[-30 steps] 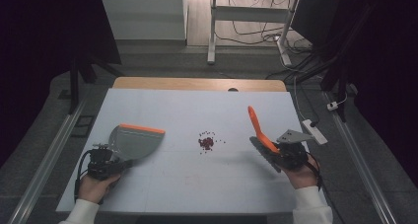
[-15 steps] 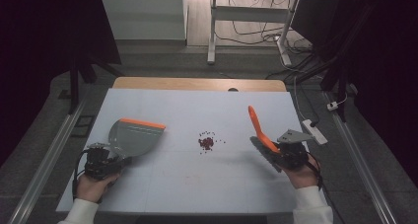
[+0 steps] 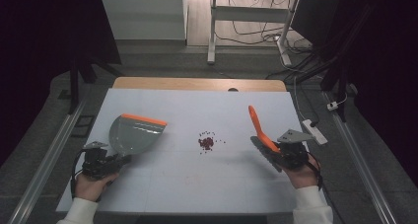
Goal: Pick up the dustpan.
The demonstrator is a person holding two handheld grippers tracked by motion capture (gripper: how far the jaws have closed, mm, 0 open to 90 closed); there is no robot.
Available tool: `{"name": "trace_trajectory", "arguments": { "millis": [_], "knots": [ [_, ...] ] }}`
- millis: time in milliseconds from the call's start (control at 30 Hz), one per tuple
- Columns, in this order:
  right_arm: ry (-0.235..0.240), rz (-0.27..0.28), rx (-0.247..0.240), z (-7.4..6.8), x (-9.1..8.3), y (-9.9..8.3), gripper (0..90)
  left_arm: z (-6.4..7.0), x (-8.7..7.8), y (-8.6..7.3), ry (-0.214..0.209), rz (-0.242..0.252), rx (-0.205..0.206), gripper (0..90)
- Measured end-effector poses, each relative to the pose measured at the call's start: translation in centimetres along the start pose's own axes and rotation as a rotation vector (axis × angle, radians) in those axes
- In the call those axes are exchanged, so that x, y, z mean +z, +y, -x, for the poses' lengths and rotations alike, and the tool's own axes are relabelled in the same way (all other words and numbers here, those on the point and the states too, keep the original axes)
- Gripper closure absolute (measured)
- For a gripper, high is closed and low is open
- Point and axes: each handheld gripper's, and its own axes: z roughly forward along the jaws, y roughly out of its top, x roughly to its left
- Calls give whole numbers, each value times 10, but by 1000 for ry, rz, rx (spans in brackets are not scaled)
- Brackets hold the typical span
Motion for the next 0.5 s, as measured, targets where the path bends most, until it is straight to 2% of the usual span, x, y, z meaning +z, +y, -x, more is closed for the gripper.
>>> {"name": "trace_trajectory", "arguments": {
  "millis": [300, 433, 500],
  "knots": [
    [-4, -1, -2, 0, 1, 0, 699, -2, 4, 4, -29, 3, 44, 610],
    [-6, -3, -2, 0, 2, 0, 699, -2, 8, 7, -51, 2, 45, 611],
    [-8, -5, -5, 0, 3, 1, 699, -2, 10, 10, -48, 0, 54, 611]
  ]
}}
